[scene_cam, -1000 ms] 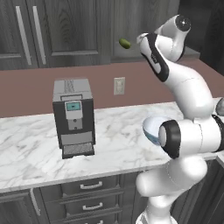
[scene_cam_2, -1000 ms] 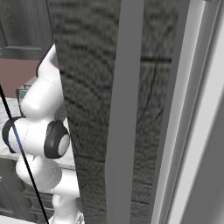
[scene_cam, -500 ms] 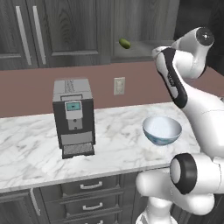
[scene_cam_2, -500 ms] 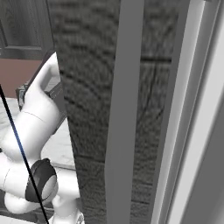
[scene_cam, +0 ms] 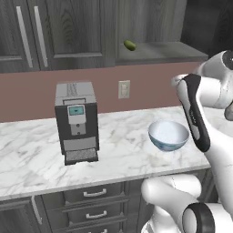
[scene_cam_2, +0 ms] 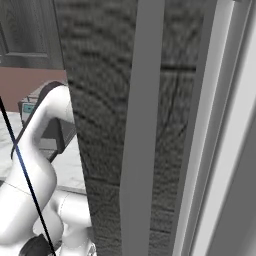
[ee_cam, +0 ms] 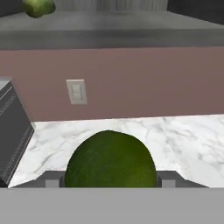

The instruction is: Pick the lime from the cabinet and place it in the bowl. Then pick the bowl and place it in the sink. Then turn on the sink facuet.

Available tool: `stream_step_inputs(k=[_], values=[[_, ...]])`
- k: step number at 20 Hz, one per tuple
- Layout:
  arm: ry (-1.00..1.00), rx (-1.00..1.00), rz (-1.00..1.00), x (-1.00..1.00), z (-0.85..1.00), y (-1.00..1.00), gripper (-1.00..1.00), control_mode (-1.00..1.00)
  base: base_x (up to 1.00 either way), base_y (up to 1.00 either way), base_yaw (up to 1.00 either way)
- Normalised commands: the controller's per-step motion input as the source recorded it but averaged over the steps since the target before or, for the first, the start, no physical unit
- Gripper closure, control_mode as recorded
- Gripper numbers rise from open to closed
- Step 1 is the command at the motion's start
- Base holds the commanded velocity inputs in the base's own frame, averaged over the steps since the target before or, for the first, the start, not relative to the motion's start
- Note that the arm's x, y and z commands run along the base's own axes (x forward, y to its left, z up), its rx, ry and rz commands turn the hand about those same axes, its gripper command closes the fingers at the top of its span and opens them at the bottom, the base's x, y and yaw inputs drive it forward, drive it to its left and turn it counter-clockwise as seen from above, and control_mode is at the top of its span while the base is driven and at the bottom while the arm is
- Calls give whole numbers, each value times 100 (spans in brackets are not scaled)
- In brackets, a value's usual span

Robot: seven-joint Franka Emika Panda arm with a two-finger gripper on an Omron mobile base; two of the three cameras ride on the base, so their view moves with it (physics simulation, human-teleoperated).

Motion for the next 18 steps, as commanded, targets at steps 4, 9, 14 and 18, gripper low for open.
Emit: stream_step_inputs(k=[4,9,14,18], values=[[22,-11,0,-34,-58,-1,100,-100,0,0,0],[14,-1,0,-5,-36,-5,100,-100,0,0,0],[13,0,0,0,-42,0,100,-100,0,0,0],[13,0,0,-2,-69,3,100,-100,0,0,0]])
